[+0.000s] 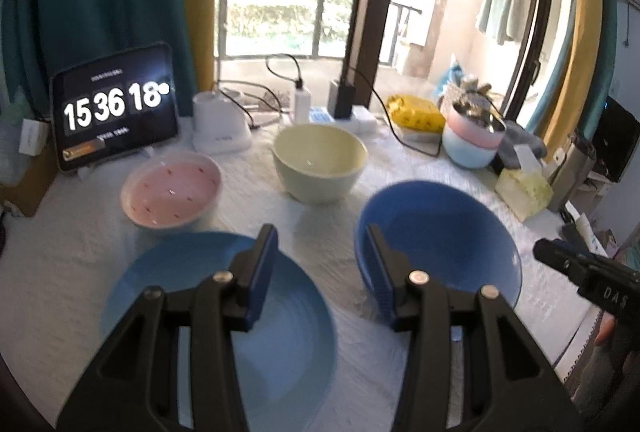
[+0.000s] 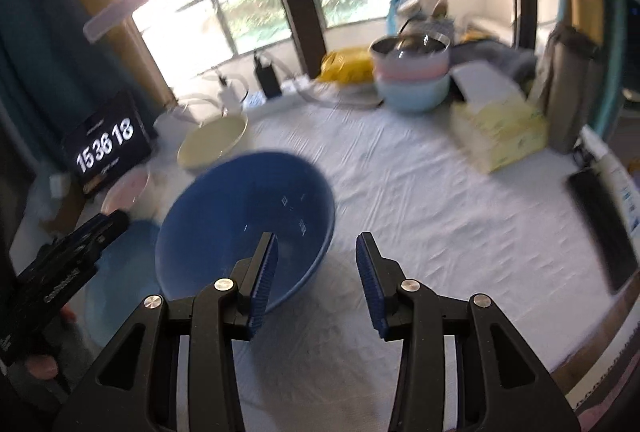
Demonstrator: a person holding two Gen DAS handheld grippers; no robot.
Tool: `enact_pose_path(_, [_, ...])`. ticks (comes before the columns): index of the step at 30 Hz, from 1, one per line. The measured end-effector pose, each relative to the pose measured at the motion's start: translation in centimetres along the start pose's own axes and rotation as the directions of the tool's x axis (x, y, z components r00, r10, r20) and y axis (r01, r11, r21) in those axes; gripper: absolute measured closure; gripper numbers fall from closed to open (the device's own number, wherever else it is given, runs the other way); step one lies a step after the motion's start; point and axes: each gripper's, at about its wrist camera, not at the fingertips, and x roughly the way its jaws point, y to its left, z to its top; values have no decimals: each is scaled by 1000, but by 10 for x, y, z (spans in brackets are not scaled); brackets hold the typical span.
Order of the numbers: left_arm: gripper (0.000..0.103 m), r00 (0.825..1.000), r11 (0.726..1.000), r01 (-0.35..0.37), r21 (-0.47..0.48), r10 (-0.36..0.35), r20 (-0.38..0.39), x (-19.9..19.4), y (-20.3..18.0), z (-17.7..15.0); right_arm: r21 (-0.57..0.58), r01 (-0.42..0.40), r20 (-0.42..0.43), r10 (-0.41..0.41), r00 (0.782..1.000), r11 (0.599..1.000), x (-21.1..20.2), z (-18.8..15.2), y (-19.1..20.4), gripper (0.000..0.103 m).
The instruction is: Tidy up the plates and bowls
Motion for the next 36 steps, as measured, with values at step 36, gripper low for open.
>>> enact_pose_path(36, [57, 982, 978, -166, -125, 176, 68, -36, 140, 16, -254, -144, 0, 148, 989, 957, 41, 41, 158, 55])
